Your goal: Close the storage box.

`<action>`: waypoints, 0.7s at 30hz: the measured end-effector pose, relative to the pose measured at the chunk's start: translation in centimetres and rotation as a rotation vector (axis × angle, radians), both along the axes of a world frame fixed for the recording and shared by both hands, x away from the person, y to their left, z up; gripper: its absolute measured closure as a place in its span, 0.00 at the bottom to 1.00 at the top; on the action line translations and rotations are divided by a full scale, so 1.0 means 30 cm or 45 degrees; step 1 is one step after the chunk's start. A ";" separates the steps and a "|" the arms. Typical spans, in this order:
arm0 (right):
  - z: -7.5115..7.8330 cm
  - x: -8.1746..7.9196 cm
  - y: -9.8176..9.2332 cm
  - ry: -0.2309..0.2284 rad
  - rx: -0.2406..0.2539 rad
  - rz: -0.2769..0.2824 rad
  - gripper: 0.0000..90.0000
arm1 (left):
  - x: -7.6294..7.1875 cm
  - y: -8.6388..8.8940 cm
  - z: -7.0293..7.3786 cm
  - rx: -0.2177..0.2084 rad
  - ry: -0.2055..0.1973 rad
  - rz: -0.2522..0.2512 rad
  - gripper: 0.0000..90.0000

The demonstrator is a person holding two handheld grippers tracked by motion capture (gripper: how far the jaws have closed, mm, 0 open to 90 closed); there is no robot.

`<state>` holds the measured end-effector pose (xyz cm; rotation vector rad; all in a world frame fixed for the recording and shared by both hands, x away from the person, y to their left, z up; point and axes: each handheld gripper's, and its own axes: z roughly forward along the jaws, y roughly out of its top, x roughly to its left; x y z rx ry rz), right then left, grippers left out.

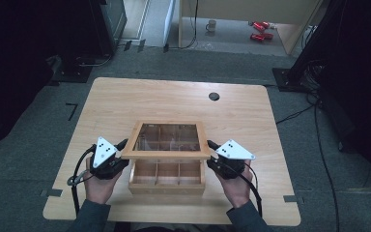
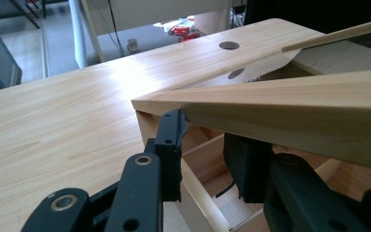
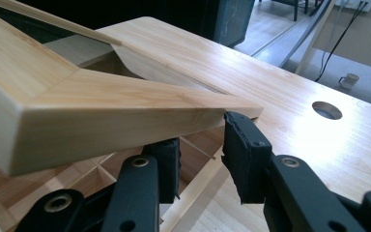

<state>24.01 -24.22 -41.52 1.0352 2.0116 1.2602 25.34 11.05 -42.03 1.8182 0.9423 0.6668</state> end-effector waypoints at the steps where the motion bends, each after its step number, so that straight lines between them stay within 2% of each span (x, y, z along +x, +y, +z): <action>1: -0.002 -0.002 0.001 0.005 0.002 -0.001 0.75 | -0.002 0.000 -0.002 0.002 0.003 0.000 0.77; 21: -0.036 -0.033 0.003 0.038 -0.005 -0.003 0.75 | -0.022 0.004 -0.033 0.017 0.025 -0.016 0.76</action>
